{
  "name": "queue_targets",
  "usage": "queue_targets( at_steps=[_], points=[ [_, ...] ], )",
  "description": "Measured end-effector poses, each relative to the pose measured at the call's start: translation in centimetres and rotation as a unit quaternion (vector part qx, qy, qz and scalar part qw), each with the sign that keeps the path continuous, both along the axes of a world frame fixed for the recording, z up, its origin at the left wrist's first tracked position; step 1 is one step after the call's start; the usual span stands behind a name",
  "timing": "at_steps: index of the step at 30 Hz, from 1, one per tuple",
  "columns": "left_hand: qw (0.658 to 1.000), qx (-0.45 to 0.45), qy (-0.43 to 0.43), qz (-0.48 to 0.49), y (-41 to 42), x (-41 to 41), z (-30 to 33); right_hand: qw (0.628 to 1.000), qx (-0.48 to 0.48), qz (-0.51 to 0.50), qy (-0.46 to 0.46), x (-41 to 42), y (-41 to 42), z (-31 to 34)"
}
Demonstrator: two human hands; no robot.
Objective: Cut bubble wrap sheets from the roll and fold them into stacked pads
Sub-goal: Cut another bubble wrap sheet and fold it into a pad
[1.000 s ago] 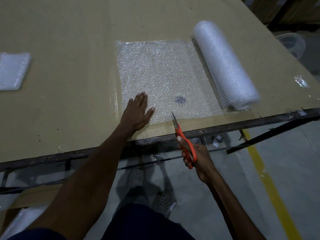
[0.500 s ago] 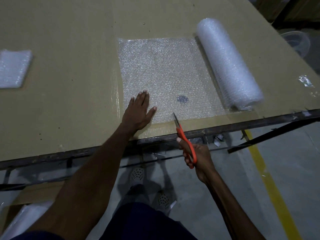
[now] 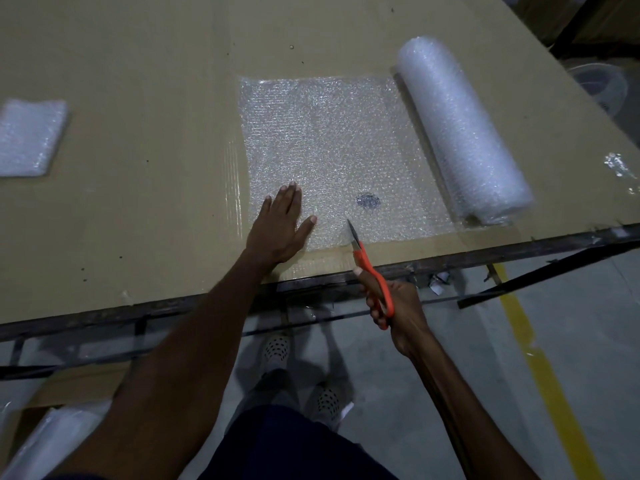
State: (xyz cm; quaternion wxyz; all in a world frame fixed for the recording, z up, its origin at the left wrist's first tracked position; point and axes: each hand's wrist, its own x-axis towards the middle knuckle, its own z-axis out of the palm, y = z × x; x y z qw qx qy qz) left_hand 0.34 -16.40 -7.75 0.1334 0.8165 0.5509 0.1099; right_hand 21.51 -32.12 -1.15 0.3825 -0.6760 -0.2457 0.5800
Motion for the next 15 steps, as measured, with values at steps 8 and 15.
queue_targets(
  at_steps=[8, 15],
  points=[
    [1.000, 0.005, 0.000, -0.001, 0.0, -0.1, 0.0, 1.000, 0.012, -0.001, -0.009, -0.5, 1.5, 0.5],
    [1.000, -0.001, -0.002, 0.001, 0.0, 0.0, -0.1, 1.000, 0.001, 0.001, -0.018, -0.8, 2.6, 1.1]
  ],
)
